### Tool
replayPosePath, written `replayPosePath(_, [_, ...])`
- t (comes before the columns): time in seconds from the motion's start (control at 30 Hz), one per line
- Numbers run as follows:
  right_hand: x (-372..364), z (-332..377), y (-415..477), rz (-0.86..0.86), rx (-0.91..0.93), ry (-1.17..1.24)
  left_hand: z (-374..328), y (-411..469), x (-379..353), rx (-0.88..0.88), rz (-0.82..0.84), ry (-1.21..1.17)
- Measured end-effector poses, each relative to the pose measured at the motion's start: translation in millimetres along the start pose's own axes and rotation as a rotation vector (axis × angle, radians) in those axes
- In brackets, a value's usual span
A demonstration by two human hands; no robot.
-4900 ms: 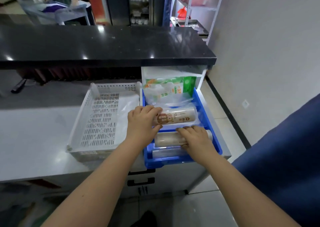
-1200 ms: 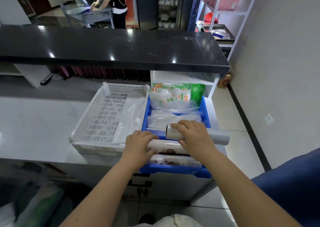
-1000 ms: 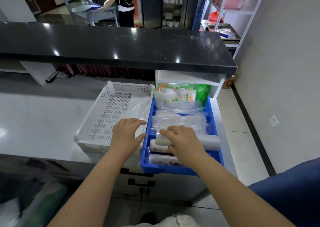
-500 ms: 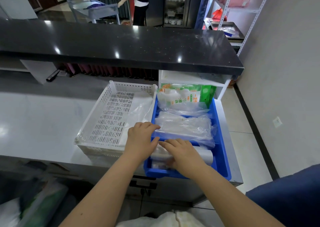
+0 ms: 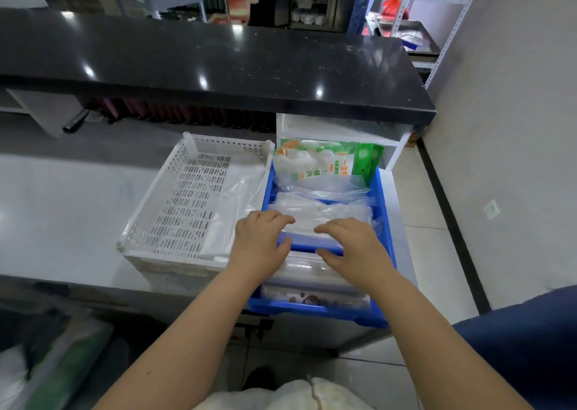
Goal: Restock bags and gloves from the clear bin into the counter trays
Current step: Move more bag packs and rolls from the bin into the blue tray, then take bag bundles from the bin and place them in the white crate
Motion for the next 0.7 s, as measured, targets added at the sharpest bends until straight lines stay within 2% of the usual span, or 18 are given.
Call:
replayPosePath(0.13, [1, 31, 34, -0.020, 0.166, 0.004, 19, -12, 28, 0.106, -0.115, 0.036])
replayPosePath(0.37, [-49, 129, 68, 0.141, 0.482, 0.009, 92, -89, 75, 0.477, -0.230, 0.119])
replayPosePath(0.7, [-161, 358, 66, 0.318, 0.847, 0.133, 236, -289, 170, 0.903, -0.403, 0.262])
Point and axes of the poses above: each hand's wrist, its own y-axis towards the middle knuckle, its own x-axis out of the back of the hand, z = x × y, the point moved 2 cm from there along y, towards the middle knuckle, and after that the axes turned 3 degrees about -x, right-handed, at the moved point
